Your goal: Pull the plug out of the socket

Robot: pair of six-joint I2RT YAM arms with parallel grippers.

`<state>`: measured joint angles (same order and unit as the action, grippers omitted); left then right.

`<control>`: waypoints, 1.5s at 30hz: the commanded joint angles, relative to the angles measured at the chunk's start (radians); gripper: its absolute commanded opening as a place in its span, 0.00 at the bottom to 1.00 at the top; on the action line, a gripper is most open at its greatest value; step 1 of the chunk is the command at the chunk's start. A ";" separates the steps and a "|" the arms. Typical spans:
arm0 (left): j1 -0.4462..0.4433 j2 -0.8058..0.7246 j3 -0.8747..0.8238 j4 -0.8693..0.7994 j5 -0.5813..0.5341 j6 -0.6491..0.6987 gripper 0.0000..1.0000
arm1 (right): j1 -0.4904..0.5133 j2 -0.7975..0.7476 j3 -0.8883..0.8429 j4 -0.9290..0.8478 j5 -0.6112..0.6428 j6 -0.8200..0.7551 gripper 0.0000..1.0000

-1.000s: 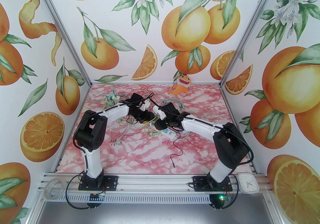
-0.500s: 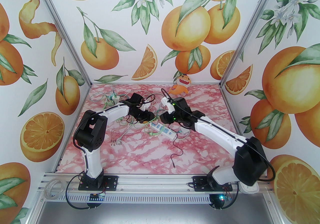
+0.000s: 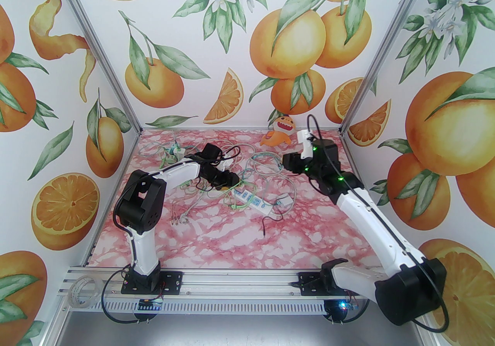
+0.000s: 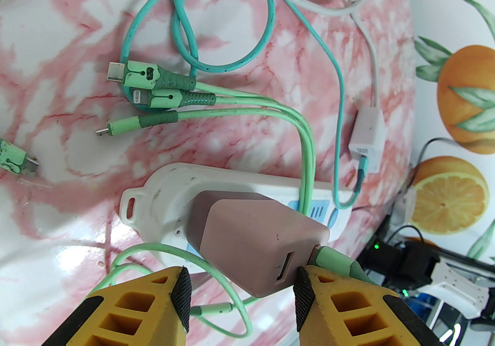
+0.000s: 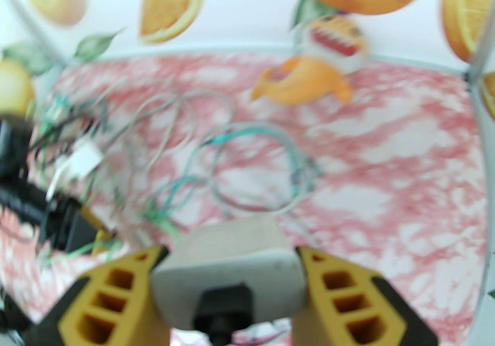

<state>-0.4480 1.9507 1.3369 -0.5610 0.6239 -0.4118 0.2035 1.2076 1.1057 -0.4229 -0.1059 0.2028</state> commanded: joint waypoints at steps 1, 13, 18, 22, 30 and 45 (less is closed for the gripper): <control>0.001 0.056 -0.012 -0.060 -0.135 0.023 0.49 | -0.054 -0.024 0.065 -0.037 0.095 0.015 0.46; 0.008 0.038 -0.012 -0.045 -0.115 0.029 0.50 | -0.215 0.086 0.135 -0.140 0.325 -0.023 0.47; 0.015 0.014 0.000 -0.032 -0.094 0.017 0.52 | -0.228 0.273 0.209 -0.157 0.311 -0.010 0.49; 0.017 -0.005 0.033 -0.034 -0.089 0.008 0.54 | -0.233 0.437 0.301 -0.175 0.305 0.000 0.49; 0.019 -0.038 0.082 -0.053 -0.114 0.003 0.58 | -0.233 0.612 0.364 -0.184 0.294 0.053 0.50; 0.021 -0.035 0.078 -0.050 -0.101 0.008 0.58 | -0.241 0.244 -0.263 0.091 0.336 0.262 0.51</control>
<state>-0.4313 1.9488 1.3891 -0.6033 0.5232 -0.4122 -0.0334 1.4960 0.8974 -0.4232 0.2035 0.4053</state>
